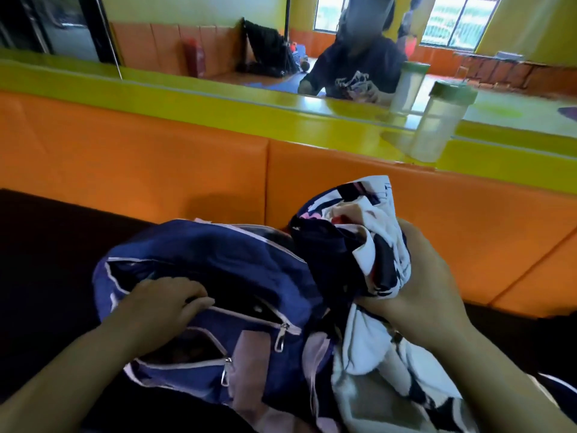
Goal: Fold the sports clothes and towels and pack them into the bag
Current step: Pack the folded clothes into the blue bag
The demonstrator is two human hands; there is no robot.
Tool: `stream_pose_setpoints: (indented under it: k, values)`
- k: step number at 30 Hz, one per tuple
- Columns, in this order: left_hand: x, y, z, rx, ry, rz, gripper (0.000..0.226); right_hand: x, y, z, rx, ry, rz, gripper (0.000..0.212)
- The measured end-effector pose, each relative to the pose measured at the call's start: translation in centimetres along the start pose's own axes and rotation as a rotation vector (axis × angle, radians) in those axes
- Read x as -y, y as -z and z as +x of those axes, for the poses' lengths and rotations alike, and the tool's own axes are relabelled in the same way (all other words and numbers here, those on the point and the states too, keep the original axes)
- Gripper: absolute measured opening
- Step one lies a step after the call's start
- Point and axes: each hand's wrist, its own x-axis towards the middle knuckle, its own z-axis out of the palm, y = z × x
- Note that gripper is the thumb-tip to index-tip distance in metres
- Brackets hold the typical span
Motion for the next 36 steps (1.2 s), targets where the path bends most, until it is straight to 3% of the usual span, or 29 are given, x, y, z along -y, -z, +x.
stream_pose_setpoints:
  k: [4,7,11,17,19,24,27,32,36]
  values:
    - [3.4,1.0,-1.4,0.063,0.006,0.058,0.075,2.7,-2.2,2.3,0.017,0.061,0.097,0.078]
    - [5.7,1.7,-2.7,0.11,0.064,0.059,0.055,4.8,-4.4,3.9,0.061,0.124,0.149,0.079]
    - [8.4,1.7,-4.0,-0.103,0.046,0.044,0.013,7.9,-7.6,5.8,0.145,0.196,0.195,0.071]
    - [10.4,1.7,-4.1,-0.173,-0.001,0.131,0.021,9.7,-13.4,7.3,0.259,0.274,0.255,0.082]
    - [10.9,2.0,-4.2,-0.181,-0.038,0.185,0.01,9.4,-14.9,7.5,0.297,0.278,0.245,0.085]
    - [10.4,3.3,-3.7,-0.003,-0.013,0.296,0.027,7.3,-16.7,7.6,0.472,0.175,0.189,0.081]
    - [9.6,4.0,-3.1,0.131,0.045,0.347,0.051,6.3,-16.6,7.4,0.566,0.179,0.132,0.069]
    - [9.1,4.4,-1.7,0.288,0.025,0.509,0.039,5.4,-16.7,7.3,0.749,0.306,-0.072,0.066]
    - [9.3,4.0,-0.3,0.395,0.063,0.552,0.035,4.4,-17.7,7.0,0.798,0.365,-0.354,0.086]
